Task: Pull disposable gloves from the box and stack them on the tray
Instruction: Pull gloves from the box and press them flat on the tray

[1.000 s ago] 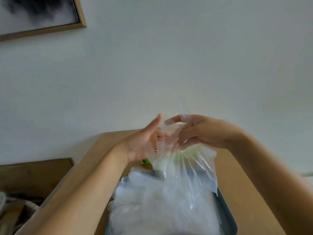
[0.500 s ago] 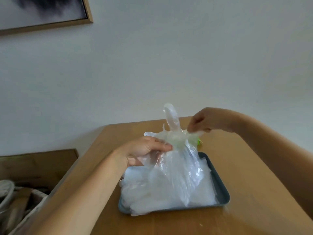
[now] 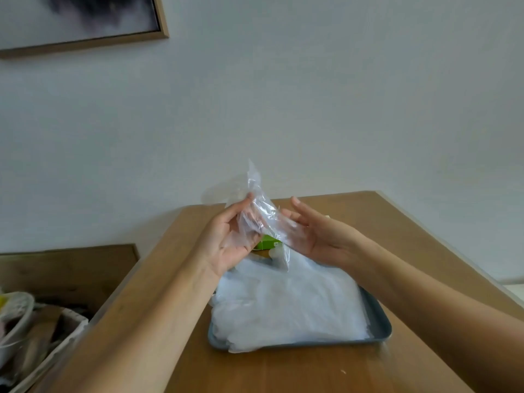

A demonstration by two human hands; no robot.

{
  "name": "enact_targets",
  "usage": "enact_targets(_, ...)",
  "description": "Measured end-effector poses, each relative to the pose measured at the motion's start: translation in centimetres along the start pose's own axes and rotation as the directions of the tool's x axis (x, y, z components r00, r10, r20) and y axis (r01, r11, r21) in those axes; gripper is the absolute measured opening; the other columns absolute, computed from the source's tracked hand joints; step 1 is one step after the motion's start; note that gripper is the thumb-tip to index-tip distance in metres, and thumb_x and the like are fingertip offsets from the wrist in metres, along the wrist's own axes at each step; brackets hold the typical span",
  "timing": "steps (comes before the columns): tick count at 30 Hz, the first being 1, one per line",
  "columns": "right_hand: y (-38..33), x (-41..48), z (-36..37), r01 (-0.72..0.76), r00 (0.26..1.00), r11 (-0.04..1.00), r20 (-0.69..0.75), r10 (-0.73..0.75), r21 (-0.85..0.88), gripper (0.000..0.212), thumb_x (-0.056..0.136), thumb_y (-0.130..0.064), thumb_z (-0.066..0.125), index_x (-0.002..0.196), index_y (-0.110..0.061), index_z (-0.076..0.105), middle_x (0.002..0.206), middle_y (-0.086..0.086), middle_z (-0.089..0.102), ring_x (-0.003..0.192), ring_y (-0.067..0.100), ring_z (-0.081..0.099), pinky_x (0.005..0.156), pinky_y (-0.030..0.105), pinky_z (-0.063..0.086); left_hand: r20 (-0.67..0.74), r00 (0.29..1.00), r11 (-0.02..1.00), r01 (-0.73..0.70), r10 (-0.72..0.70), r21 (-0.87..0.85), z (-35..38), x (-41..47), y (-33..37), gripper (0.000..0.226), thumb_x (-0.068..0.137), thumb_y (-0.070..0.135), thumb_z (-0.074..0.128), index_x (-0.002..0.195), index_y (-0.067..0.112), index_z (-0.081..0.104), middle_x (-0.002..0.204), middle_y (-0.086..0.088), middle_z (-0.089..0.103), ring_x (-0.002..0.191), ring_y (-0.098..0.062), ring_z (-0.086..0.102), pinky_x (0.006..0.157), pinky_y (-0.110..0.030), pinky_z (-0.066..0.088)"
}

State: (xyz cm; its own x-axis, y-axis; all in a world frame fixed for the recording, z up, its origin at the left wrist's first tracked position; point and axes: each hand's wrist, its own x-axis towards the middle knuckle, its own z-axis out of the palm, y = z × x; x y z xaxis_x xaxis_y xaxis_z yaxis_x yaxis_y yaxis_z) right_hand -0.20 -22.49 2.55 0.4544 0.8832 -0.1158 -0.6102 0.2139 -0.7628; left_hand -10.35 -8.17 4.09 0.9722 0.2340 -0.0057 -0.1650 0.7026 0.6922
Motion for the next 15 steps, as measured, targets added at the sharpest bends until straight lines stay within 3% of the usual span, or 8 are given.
enact_targets(2, -0.2, 0.2, 0.5, 0.022, 0.999, 0.999, -0.033, -0.021, 0.034, 0.028, 0.089, -0.029, 0.061, 0.071, -0.008, 0.064, 0.069, 0.001, 0.064, 0.056, 0.012, 0.065, 0.059, 0.02, 0.055, -0.044, 0.999, 1.0, -0.027, 0.027, 0.01, -0.4, -0.7, 0.1, 0.011, 0.071, 0.011, 0.065, 0.075, 0.011, 0.075, 0.08, -0.002, 0.068, 0.074, -0.016, 0.068, 0.069, -0.027, 0.056)
enact_targets(4, -0.1, 0.1, 0.6, 0.046, 0.995, 0.999, -0.089, -0.044, 0.026, 0.018, 0.085, -0.021, 0.063, 0.078, -0.006, 0.07, 0.076, 0.002, 0.069, 0.06, 0.009, 0.066, 0.063, 0.018, 0.055, -0.052, 0.998, 0.999, -0.02, 0.021, 0.03, -1.0, -1.3, 0.4, 0.012, 0.073, 0.012, 0.063, 0.074, 0.01, 0.075, 0.08, -0.004, 0.069, 0.075, -0.016, 0.069, 0.075, -0.027, 0.056)
enact_targets(5, 0.2, 0.1, 0.4, 0.085, 0.991, 0.996, -0.098, -0.088, -0.037, 0.011, 0.081, -0.016, 0.065, 0.087, -0.008, 0.07, 0.082, 0.003, 0.07, 0.064, 0.01, 0.067, 0.067, 0.018, 0.055, -0.05, 0.999, 0.998, -0.007, 0.01, 0.056, -1.4, -1.4, 0.4, 0.01, 0.073, 0.012, 0.065, 0.079, 0.009, 0.072, 0.084, -0.005, 0.067, 0.077, -0.016, 0.067, 0.076, -0.025, 0.056)
enact_targets(7, 0.6, -0.1, 0.0, 0.173, 0.967, 0.939, -0.131, -0.219, -0.299, 0.019, 0.079, -0.006, 0.068, 0.098, -0.012, 0.067, 0.083, 0.007, 0.067, 0.061, 0.012, 0.062, 0.062, 0.021, 0.054, -0.109, 0.994, 0.988, 0.025, -0.008, 0.153, -2.2, -1.3, 0.1, 0.005, 0.082, 0.011, 0.063, 0.085, 0.008, 0.065, 0.077, -0.004, 0.063, 0.065, -0.01, 0.062, 0.061, -0.019, 0.054)
enact_targets(9, 0.7, -1.1, -0.5, 0.188, 0.912, 0.756, -0.174, -0.372, -0.627, 0.021, 0.083, -0.005, 0.069, 0.102, -0.012, 0.068, 0.077, 0.012, 0.062, 0.055, 0.013, 0.052, 0.054, 0.02, 0.047, -0.284, 0.951, 0.922, 0.0, 0.118, 0.386, -3.2, -1.1, -0.9, 0.012, 0.089, 0.007, 0.06, 0.077, 0.007, 0.063, 0.058, -0.003, 0.058, 0.044, -0.007, 0.054, 0.042, -0.015, 0.044)
enact_targets(10, 0.5, -1.8, -0.7, 0.177, 0.884, 0.638, -0.163, -0.437, -0.749, 0.021, 0.085, -0.007, 0.068, 0.105, -0.013, 0.068, 0.076, 0.015, 0.063, 0.052, 0.01, 0.051, 0.051, 0.018, 0.045, -0.328, 0.915, 0.831, -0.014, 0.236, 0.556, -3.6, -1.2, -1.4, 0.017, 0.088, 0.007, 0.063, 0.07, 0.007, 0.061, 0.052, -0.002, 0.054, 0.039, -0.008, 0.05, 0.039, -0.015, 0.039)
enact_targets(12, 0.5, -2.9, -1.9, 0.17, 0.86, 0.449, -0.091, -0.502, -0.877, 0.023, 0.088, -0.006, 0.065, 0.109, -0.016, 0.067, 0.083, 0.008, 0.072, 0.046, 0.004, 0.051, 0.046, 0.017, 0.043, -0.307, 0.873, 0.622, 0.005, 0.379, 0.783, -4.5, -1.8, -2.4, 0.026, 0.085, 0.01, 0.069, 0.062, 0.007, 0.057, 0.044, 0.001, 0.047, 0.039, -0.011, 0.043, 0.039, -0.016, 0.034)
enact_targets(15, 1.2, -3.8, -3.8, 0.124, 0.868, 0.269, -0.027, -0.497, -0.955, 0.031, 0.088, 0.001, 0.061, 0.112, -0.019, 0.065, 0.081, -0.001, 0.072, 0.045, 0.004, 0.054, 0.05, 0.017, 0.047, -0.323, 0.875, 0.482, 0.121, 0.361, 0.868, -6.1, -2.4, -3.5, 0.031, 0.084, 0.015, 0.07, 0.058, 0.008, 0.054, 0.039, 0.002, 0.044, 0.036, -0.012, 0.038, 0.04, -0.019, 0.032)
